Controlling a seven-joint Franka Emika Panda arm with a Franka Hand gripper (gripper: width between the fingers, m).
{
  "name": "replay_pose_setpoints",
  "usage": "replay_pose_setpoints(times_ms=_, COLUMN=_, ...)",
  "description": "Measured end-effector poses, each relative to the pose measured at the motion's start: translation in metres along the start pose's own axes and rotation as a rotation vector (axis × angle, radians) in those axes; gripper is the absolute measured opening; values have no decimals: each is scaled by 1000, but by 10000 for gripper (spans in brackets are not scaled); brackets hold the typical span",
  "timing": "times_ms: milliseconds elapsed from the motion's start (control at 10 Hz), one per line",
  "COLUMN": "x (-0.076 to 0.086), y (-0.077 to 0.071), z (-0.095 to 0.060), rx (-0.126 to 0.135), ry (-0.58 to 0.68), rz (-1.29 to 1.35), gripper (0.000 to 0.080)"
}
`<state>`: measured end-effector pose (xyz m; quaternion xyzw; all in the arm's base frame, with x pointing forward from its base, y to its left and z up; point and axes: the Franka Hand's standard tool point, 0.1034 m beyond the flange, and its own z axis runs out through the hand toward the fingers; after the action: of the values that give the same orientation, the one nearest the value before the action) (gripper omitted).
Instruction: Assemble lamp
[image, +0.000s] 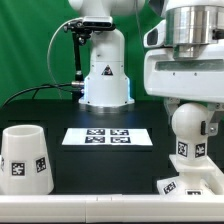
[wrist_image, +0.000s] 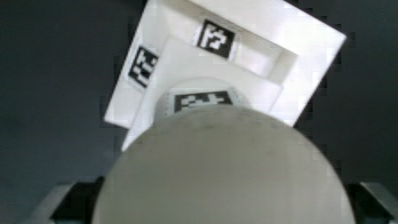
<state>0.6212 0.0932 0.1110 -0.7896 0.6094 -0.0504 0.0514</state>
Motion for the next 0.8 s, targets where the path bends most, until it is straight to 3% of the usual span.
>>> replay_pose_setpoints(times_ms=500, x=-4, y=-1, z=0, rx=-16, ry=-62, rz=384, gripper=576)
replay_pose_setpoints(times_ms=600, x=-2, y=-1, z=0, rx=-8, ry=-68, rz=449, gripper=576)
replay_pose_setpoints(times_ms=700, x=2, y=-1, z=2, rx=20, ry=-94, rz=594, gripper=576)
replay_pose_setpoints(times_ms=800, x=1, y=-2, z=1, rx=23, ry=-109, rz=681, gripper=576)
